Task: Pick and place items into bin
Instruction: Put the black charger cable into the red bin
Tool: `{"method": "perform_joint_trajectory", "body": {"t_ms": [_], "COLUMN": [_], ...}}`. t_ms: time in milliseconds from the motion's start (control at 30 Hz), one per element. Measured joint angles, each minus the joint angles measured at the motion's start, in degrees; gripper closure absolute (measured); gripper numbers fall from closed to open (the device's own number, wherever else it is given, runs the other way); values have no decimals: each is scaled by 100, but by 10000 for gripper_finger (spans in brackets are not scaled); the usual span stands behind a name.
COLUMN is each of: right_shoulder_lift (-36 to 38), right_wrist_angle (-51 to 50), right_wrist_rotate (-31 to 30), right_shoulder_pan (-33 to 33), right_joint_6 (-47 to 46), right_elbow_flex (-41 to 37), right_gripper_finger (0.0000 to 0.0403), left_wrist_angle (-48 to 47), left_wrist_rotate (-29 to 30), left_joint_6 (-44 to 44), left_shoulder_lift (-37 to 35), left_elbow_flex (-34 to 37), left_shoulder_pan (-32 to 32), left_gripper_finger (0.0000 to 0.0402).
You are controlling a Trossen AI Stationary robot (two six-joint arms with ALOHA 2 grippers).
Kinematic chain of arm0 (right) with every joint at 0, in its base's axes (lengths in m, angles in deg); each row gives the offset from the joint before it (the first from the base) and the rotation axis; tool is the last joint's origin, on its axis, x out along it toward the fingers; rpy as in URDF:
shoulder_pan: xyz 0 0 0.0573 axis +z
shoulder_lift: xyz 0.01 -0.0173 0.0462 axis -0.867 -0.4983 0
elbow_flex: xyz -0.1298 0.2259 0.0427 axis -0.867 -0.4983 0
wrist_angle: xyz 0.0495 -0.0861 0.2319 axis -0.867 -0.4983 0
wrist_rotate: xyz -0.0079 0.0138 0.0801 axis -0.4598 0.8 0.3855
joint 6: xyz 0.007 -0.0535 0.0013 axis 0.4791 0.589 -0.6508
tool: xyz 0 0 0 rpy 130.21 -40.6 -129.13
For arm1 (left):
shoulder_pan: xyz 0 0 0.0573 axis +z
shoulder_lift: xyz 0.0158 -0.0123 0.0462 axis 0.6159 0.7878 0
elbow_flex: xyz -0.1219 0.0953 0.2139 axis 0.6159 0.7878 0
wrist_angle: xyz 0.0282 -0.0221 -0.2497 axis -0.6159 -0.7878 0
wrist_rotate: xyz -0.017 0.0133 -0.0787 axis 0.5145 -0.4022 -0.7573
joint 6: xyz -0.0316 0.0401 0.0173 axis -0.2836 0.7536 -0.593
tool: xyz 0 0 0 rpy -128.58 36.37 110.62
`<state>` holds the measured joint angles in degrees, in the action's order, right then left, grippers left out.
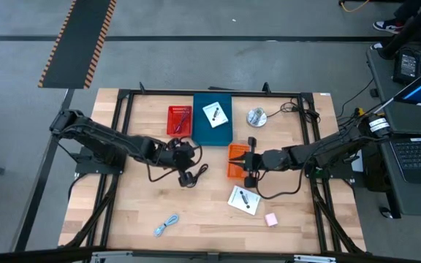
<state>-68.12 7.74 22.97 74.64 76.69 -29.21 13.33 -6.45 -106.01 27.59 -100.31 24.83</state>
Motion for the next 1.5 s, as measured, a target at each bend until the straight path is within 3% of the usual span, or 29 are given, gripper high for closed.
{"method": "perform_joint_trajectory", "body": {"t_ms": [300, 700, 967, 1300, 1500], "right_shoulder_lift": [-2, -4, -4, -4, -4], "right_wrist_angle": [-359, -385, -439, -468, -472], "right_wrist_rotate": [0, 1, 0, -2, -4], "right_shoulder_pan": [0, 0, 0, -1, -2], "right_joint_6": [-413, -513, -465, -446, -442], "right_elbow_flex": [0, 0, 0, 2, 2], "right_gripper_finger": [391, 391, 391, 391, 391], "left_wrist_angle": [-102, -126, 174, 547, 851], "left_wrist_rotate": [-322, -312, -323, -350, -693], "left_joint_6": [-313, -274, -805, -969, -964], "left_shoulder_lift": [300, 782, 991, 1728, 2026], "left_elbow_flex": [-7, -4, -7, -2, -7], "left_shoulder_pan": [136, 336, 224, 119, 118], "left_gripper_finger": [389, 277, 219, 204, 209]}}
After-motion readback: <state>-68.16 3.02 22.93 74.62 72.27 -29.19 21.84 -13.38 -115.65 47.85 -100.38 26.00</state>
